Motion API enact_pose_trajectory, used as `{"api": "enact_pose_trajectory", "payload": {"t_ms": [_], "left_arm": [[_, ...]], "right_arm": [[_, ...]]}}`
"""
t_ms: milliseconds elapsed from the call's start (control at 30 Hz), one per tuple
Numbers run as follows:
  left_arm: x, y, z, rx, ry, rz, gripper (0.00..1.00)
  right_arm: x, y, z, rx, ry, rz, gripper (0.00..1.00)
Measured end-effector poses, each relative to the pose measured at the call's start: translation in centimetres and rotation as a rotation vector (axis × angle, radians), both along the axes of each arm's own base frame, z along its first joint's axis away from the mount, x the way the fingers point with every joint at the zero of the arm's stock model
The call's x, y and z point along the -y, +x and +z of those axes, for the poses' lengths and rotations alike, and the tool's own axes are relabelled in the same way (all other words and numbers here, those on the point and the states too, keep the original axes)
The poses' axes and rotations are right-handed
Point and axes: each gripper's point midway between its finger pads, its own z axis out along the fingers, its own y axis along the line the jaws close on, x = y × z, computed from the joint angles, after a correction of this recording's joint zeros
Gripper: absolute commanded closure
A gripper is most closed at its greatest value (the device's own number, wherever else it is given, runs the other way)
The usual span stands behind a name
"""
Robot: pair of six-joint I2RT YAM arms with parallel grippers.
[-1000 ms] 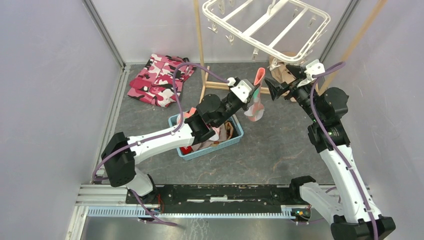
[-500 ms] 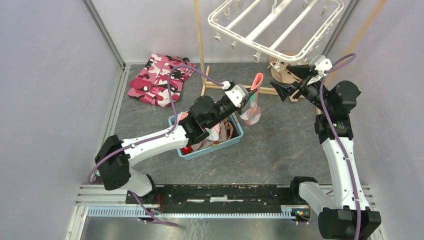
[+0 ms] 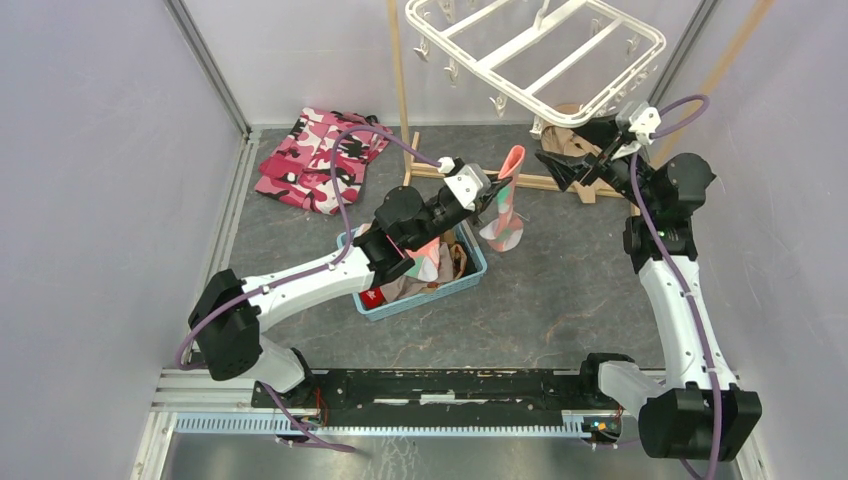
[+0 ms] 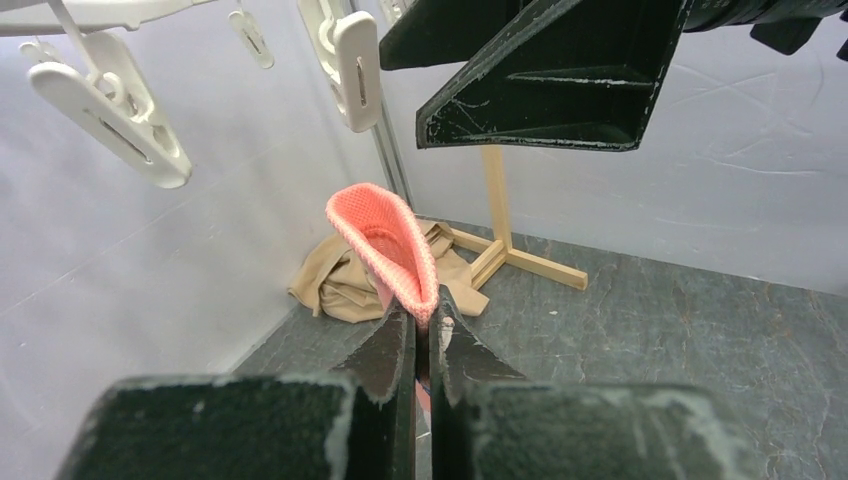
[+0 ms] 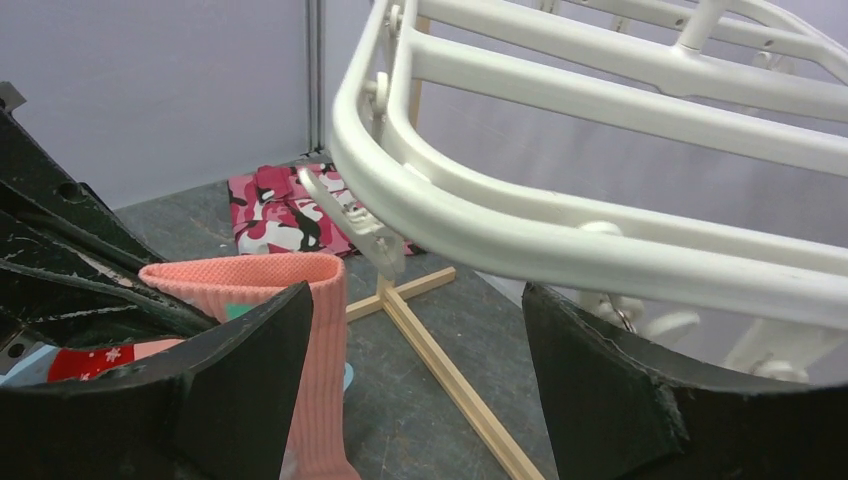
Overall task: Clip the socks to the hanger
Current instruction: Open the clamp at the hanger.
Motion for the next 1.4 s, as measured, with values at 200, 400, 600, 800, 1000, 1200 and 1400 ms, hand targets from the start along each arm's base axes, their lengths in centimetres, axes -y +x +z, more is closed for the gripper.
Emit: {"api": "enact_pose_trajectory", "payload": {"t_ms": [200,400,600,800,1000,1200,1400], "left_arm": [[-0.3,0.5,0.2,0.001,-0.009,-0.007,0.98],[-0.4,1.0,0.1,0.000,-0.015,-0.014,0.98],[-0.1,1.0,-0.4,-0.007,-0.010,-0.030,0.98],[-0.1,0.9,-0.4,-0.009,-0.011,-0.038,0.98],[0.0,0.9,-0.4,-0.010,-0.012,-0.041,0.98],[0.0,0.8,-0.5,-0.009,-0.010,-0.047,0.98],[0.2,0.8,-0.8,-0.012,-0.005,-0.053,0.98]], "right_arm": [[-1.7,-0.3,0.2,0.016,-0.003,0.048,0.18],[-2.9,-0.8,0.8,0.037,0.001,0.072,0.18],[-3.0,-0.6,1.6,0.066,0.019,0.051,0.17],[-3.2,-0.6,2.5,0.091,0.048,0.046,0.17],[-4.1,-0.7,2.9,0.104,0.068,0.067,0.19],[-4.7,-0.8,3.1,0.098,0.087,0.077,0.22],[-4.9,-0.7,3.3,0.093,0.104,0.068,0.24]]}}
